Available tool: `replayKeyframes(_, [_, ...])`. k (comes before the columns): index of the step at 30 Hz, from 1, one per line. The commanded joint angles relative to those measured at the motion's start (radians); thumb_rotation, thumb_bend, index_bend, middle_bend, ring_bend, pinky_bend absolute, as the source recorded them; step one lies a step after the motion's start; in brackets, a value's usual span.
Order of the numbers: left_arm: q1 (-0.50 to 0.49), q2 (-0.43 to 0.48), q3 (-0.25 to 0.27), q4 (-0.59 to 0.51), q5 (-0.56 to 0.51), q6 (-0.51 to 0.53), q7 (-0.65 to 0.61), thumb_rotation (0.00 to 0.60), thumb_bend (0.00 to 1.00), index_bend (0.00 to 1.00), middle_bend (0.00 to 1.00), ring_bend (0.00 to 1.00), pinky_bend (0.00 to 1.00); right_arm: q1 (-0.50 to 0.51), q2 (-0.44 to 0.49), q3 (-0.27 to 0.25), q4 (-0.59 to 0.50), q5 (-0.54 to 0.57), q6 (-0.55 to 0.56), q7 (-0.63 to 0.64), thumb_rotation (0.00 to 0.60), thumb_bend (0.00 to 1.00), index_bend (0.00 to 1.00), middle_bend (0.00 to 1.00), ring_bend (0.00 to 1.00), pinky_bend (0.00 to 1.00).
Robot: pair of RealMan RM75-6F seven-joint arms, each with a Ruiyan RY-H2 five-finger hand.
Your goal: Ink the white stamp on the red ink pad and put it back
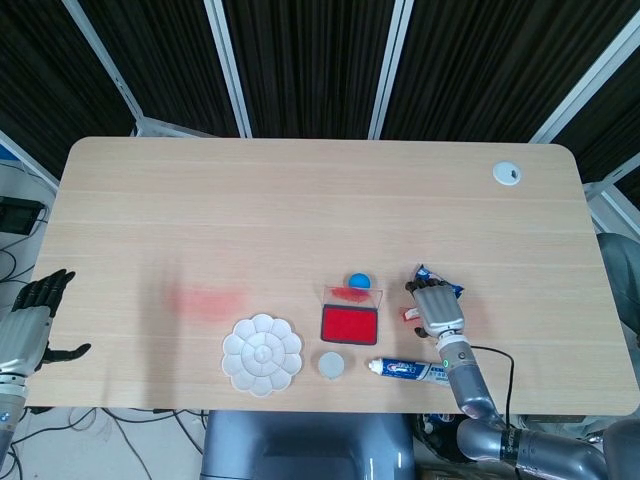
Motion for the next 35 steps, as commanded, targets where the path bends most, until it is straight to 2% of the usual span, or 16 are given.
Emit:
replayKeyframes(1, [0.000,0.000,0.000,0.000,0.000,0.000,0.000,0.600,0.03,0.00,0.00,0.00,0.00,0.002,0.002,0.000,-0.007,0.005,0.007,-0.006,0.600,0.18,0.14,0.13,0.16,0.29])
replayKeyframes(10, [0.001,0.000,0.001,0.000,0.005,0.004,-0.003,0.600,0.03,0.00,0.00,0.00,0.00,-0.007,0.038,-0.006,-0.071,-0.036,0.055,0.001,0.600,0.17,0.11,0.11,0.16,0.29])
replayKeyframes(20, [0.005,0.000,0.000,0.005,0.011,0.015,-0.005,0.600,0.03,0.00,0.00,0.00,0.00,-0.069,0.202,-0.041,-0.235,-0.191,0.181,0.041,0.600,0.17,0.11,0.11,0.14,0.27])
replayKeyframes(24, [0.007,-0.005,0.001,0.008,0.019,0.023,0.003,0.600,0.03,0.00,0.00,0.00,0.00,-0.138,0.317,-0.081,-0.298,-0.294,0.266,0.108,0.600,0.16,0.10,0.08,0.10,0.25])
replayKeyframes(27, [0.008,-0.010,0.003,0.014,0.028,0.031,0.008,0.600,0.03,0.00,0.00,0.00,0.00,-0.184,0.372,-0.104,-0.312,-0.359,0.322,0.168,0.600,0.14,0.04,0.02,0.03,0.23])
replayKeyframes(29, [0.009,-0.014,0.004,0.020,0.038,0.037,0.010,0.600,0.03,0.00,0.00,0.00,0.00,-0.223,0.406,-0.120,-0.310,-0.407,0.369,0.220,0.600,0.13,0.00,0.00,0.00,0.22])
replayKeyframes(35, [0.013,-0.025,0.008,0.040,0.062,0.057,0.025,0.600,0.02,0.00,0.00,0.00,0.00,-0.330,0.464,-0.168,-0.255,-0.524,0.488,0.361,0.600,0.11,0.00,0.00,0.00,0.20])
